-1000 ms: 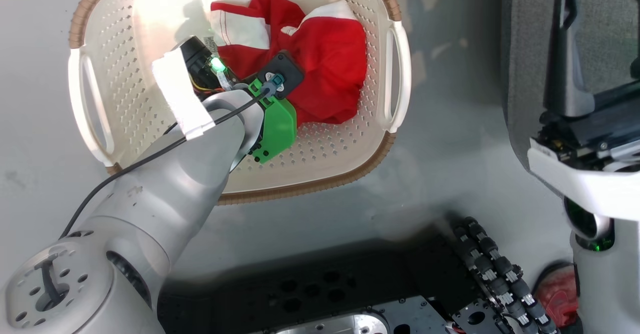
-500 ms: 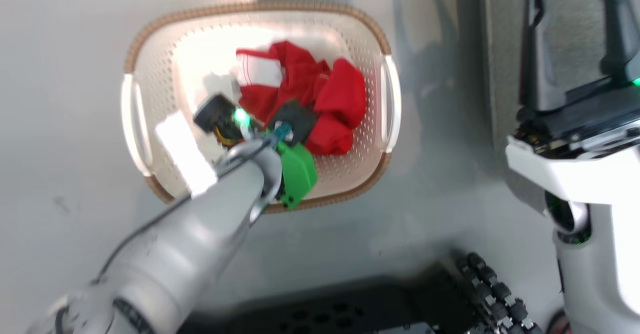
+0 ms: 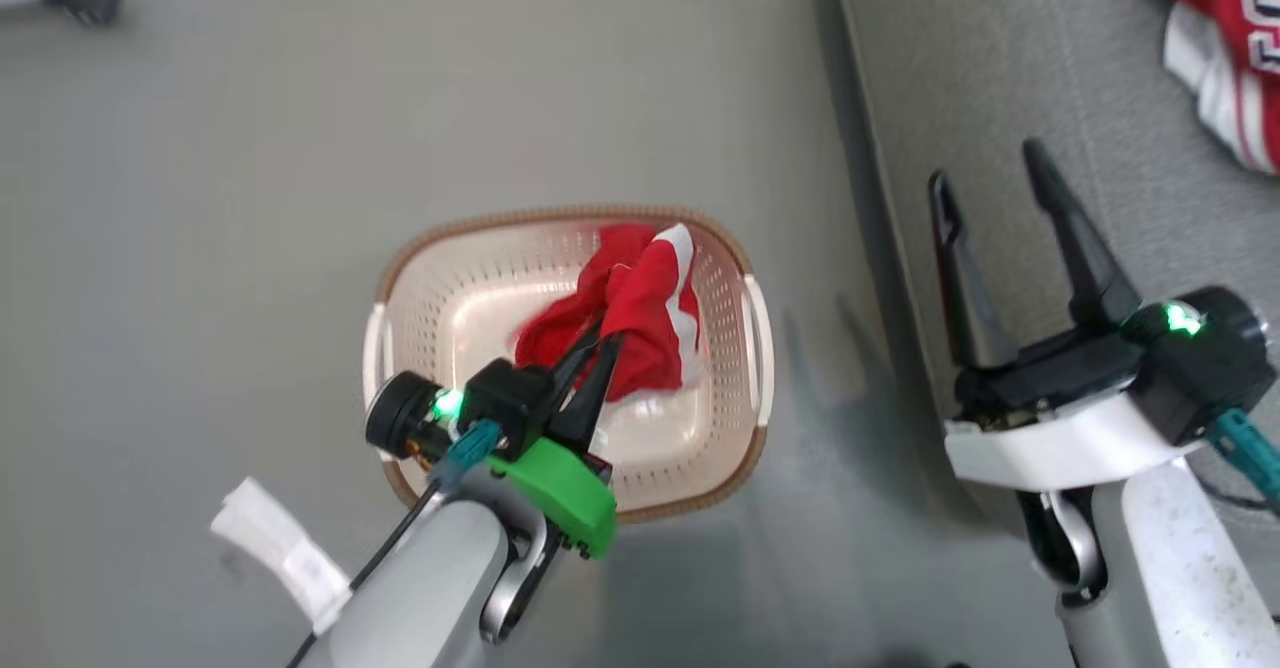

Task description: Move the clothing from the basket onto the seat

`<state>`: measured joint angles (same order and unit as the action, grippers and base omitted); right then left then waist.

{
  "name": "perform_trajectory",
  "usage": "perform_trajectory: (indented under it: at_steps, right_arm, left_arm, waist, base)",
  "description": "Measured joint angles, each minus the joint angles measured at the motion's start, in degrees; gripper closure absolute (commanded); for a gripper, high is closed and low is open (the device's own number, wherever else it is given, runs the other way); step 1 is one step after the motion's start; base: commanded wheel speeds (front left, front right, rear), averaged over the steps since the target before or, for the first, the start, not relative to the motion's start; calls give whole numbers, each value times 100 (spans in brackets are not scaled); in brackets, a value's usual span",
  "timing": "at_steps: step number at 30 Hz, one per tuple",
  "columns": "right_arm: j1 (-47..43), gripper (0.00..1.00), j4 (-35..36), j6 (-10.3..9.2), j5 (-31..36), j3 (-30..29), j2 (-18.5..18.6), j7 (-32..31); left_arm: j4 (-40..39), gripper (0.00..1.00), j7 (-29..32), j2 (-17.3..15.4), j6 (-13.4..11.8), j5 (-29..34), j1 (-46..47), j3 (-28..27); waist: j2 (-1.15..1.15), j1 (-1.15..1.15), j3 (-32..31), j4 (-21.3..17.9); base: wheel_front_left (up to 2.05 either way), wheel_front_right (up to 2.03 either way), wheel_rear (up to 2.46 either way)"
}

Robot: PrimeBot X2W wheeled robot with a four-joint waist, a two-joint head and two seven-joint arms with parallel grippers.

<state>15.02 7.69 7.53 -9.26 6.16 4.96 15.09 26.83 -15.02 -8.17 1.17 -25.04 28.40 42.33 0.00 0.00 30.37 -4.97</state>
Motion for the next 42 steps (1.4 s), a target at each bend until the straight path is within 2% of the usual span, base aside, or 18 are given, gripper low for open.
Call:
perform_trajectory:
  at_steps: [8, 18, 24, 30, 36, 42]
  right_arm:
    - [-654, 0, -463, 0, -205, 267, -15, 0]
    - [-1225, 0, -867, 0, -290, 587, 49, 0]
    - [-1455, 0, -962, 0, -299, 716, 34, 0]
    - [-1445, 0, -1049, 0, -389, 1123, -13, 0]
    - [-1147, 0, -1296, 0, -553, 1923, -23, 0]
    - [-836, 0, -1735, 0, -519, 2140, -13, 0]
  left_arm:
    - [-1196, 100, 0, 110, 80, 522, -1094, -998]
    - [-2090, 100, -1, 385, 291, 669, -1608, -1607]
    - [-2209, 100, -1, 444, 341, 669, -1703, -1629]
    - [-2174, 100, 0, 490, 339, 665, -1673, -1522]
    - [-2186, 100, 11, 515, 333, 568, -1424, -1129]
    - [-2428, 100, 142, 523, 286, 432, -1228, -719]
  waist:
    - [0, 0, -1301, 19]
    - [0, 0, -2547, -17]
    - [0, 0, -2989, -65]
    - [0, 0, -3180, -129]
    - [0, 0, -3203, -100]
    - [0, 0, -3174, -38]
  base:
    - [0, 0, 0]
    - [0, 0, 0]
    - [0, 0, 0]
    - [0, 0, 0]
    - [0, 0, 0]
    - [0, 0, 0]
